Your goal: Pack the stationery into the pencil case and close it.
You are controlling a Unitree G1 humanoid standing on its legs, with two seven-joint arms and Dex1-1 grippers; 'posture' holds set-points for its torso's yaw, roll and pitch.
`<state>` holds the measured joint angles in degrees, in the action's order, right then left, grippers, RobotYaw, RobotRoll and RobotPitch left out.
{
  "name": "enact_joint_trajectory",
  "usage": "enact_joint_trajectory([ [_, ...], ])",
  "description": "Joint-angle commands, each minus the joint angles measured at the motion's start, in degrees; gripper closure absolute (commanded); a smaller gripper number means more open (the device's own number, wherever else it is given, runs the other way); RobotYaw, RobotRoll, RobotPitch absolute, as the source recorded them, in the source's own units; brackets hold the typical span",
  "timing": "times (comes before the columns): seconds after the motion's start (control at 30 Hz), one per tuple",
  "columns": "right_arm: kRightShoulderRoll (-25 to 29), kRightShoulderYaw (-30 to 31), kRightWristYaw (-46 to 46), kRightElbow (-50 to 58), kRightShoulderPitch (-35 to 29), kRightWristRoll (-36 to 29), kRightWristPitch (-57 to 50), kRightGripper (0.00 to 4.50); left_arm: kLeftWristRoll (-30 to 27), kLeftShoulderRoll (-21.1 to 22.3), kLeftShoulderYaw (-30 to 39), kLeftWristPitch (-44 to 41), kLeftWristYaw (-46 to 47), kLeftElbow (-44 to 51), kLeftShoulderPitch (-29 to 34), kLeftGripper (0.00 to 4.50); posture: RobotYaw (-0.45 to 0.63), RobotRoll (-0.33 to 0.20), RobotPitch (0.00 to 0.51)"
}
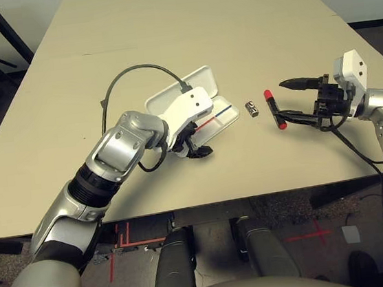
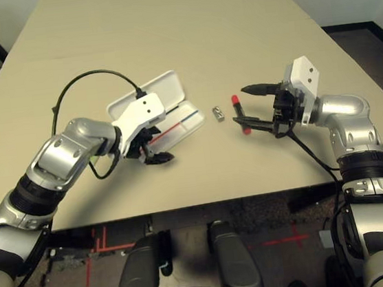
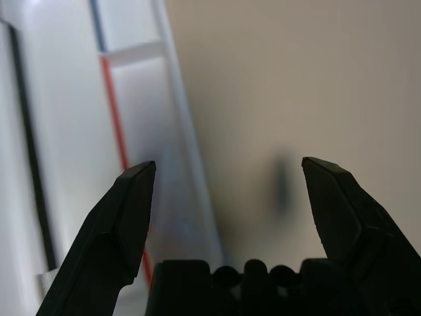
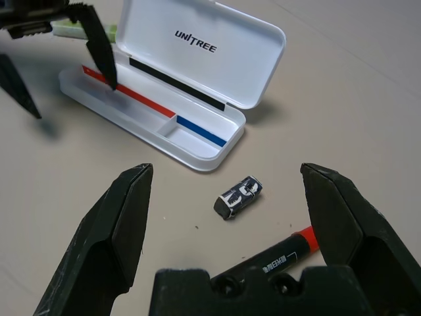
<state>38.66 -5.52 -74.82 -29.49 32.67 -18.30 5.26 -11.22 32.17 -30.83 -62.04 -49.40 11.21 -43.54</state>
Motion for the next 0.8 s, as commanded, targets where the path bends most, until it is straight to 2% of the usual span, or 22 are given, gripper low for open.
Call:
enact_joint_trajectory([
  [0.03, 1.3, -1.2, -0.7, -0.3, -0.9, -0.7, 0.9, 0.04, 0.3, -0.1, -1.9, 0.1, -0.2, 1.0, 0.4, 0.00, -0.09, 0.000, 0.163],
  [0.3, 2.2, -2.4, -2.3, 1.9, -3.1, -2.8, 0.4, 0.04, 3.3, -0.3, -5.3, 3.8, 0.1, -4.5, 1.1, 0.00, -0.11, 0.000, 0.160],
  [0.33, 2.3, -2.6, -2.4, 2.3, -3.5, -3.0, 0.3, 0.01, 3.6, -0.5, -5.4, 4.2, 0.2, -5.3, 1.2, 0.18, -0.11, 0.000, 0.160],
  [0.4, 2.6, -2.9, -2.6, 2.9, -4.1, -3.4, 0.0, 0.00, 4.1, -0.6, -5.6, 5.1, 0.0, -6.5, 1.3, 0.66, -0.11, 0.000, 0.160],
  [0.47, 2.9, -3.2, -2.5, 3.1, -4.5, -3.5, 0.0, 0.00, 4.4, -0.9, -5.4, 5.6, -0.2, -7.7, 1.1, 1.36, -0.12, 0.000, 0.158],
  [0.73, 3.8, -3.4, -2.2, 3.5, -5.1, -4.2, 0.0, 0.00, 5.9, -1.2, -4.6, 9.2, -1.4, -10.4, 0.5, 4.45, -0.12, 0.000, 0.161],
  [0.8, 4.0, -3.4, -2.2, 3.3, -5.1, -4.2, 0.1, 0.00, 6.3, -1.2, -4.3, 10.4, -1.6, -10.7, 0.5, 4.49, -0.12, 0.000, 0.161],
])
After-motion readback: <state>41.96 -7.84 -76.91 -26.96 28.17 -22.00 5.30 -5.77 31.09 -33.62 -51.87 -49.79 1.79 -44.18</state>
